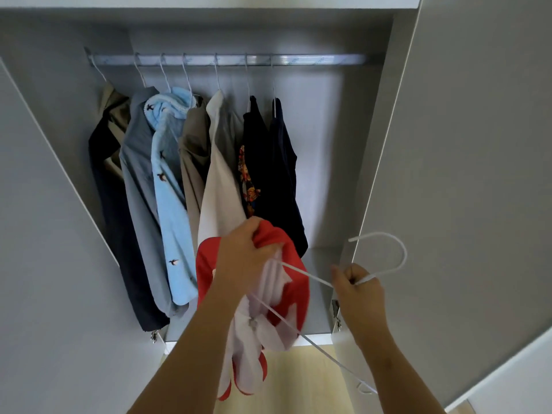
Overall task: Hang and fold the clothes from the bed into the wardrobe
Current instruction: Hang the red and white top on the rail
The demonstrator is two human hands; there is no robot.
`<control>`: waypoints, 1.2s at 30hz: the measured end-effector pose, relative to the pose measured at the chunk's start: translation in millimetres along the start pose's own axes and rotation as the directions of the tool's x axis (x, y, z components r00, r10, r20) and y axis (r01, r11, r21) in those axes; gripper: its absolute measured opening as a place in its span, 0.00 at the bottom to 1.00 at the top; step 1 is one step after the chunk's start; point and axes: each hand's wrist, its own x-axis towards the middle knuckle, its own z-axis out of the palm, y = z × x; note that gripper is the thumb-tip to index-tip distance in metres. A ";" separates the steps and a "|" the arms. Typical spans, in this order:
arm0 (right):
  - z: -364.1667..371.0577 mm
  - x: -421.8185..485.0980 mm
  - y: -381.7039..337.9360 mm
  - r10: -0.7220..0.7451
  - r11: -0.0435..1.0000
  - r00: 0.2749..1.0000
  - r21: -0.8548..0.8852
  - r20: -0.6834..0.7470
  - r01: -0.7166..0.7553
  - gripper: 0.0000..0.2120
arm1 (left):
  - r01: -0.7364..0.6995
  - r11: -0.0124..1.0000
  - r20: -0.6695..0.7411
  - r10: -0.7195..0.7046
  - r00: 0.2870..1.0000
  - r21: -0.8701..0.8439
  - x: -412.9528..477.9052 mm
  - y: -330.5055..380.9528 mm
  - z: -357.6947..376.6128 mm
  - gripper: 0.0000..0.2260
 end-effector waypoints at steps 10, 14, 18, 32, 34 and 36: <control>9.8 5.8 -22.1 -0.021 0.997 0.993 -0.076 -0.113 0.012 0.23 | 0.172 0.975 0.033 -0.169 0.985 -0.142 -11.1 -16.0 6.1 0.03; 3.7 4.8 -26.4 -0.075 0.986 0.986 -0.157 -0.149 0.051 0.23 | 0.119 0.992 -0.236 -0.105 0.966 0.048 -0.1 -33.9 -15.0 0.02; 7.1 2.3 -31.5 -0.118 0.981 0.984 -0.170 -0.133 0.094 0.22 | 0.061 0.998 -0.149 -0.061 0.987 -0.002 1.6 -27.7 -16.1 0.02; 16.8 -0.1 -46.8 -0.095 0.985 0.994 0.138 -0.045 0.100 0.21 | -0.528 0.646 0.340 0.404 0.849 0.552 -7.0 -0.5 -5.3 0.20; 16.1 -0.5 -50.1 -0.122 0.983 0.992 0.137 -0.016 0.123 0.21 | -0.566 0.624 0.365 0.433 0.825 0.539 -4.5 -1.0 -6.8 0.21; 14.2 1.5 -51.8 -0.168 0.981 0.985 0.090 -0.025 0.170 0.21 | -0.564 0.653 0.300 0.480 0.824 0.505 -4.5 -1.9 -5.8 0.21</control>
